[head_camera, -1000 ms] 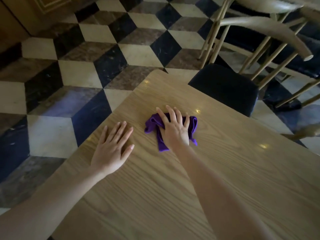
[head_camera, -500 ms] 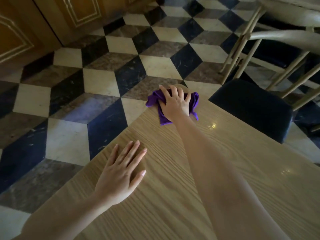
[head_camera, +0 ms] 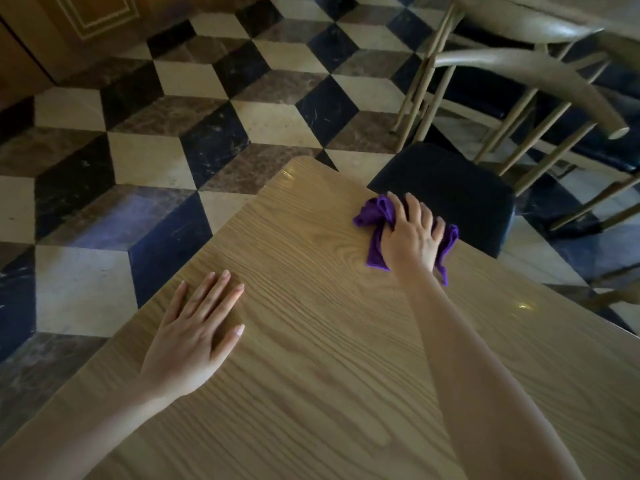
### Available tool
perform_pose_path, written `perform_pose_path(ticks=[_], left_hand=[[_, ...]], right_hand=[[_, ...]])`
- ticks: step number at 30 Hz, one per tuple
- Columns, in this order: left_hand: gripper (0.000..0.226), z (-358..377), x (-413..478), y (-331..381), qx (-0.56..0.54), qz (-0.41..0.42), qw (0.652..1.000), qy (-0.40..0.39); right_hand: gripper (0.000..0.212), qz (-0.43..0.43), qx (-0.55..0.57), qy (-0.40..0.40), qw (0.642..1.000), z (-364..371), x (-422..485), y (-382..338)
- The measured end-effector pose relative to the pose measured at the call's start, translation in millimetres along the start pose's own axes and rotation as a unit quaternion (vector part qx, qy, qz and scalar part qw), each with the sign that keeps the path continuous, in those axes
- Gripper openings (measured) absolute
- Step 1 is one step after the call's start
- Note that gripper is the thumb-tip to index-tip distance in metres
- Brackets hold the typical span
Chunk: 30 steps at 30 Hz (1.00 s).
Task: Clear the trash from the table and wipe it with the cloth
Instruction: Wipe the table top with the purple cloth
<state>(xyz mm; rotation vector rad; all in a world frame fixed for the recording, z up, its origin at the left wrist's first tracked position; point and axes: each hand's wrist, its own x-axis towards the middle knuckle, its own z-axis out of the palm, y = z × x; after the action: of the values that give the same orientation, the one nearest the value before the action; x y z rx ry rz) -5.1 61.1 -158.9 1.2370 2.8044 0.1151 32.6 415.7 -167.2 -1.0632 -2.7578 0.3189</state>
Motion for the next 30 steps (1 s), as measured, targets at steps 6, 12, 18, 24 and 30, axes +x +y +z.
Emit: perform_pose_path(ticks=[6, 12, 18, 24, 30], left_hand=[[0.067, -4, 1, 3, 0.003, -0.009, 1.000, -0.011], [0.067, -3, 1, 4, 0.007, -0.011, 1.000, -0.017], [0.063, 6, 1, -2, 0.024, 0.003, 1.000, -0.005], [0.062, 6, 0, 0, 0.007, -0.001, 1.000, 0.007], [0.063, 5, 1, 0, 0.014, -0.007, 1.000, 0.004]], right_hand=[[0.053, 0.162, -0.018, 0.017, 0.986, -50, -81, 114], [0.050, 0.267, -0.015, 0.031, 0.963, -59, -112, 134], [0.046, 0.208, 0.015, 0.018, 0.978, -29, -75, 52], [0.051, 0.042, 0.048, -0.047, 0.997, 25, -23, -107], [0.051, -0.034, 0.028, -0.068, 0.997, 38, -29, -156]])
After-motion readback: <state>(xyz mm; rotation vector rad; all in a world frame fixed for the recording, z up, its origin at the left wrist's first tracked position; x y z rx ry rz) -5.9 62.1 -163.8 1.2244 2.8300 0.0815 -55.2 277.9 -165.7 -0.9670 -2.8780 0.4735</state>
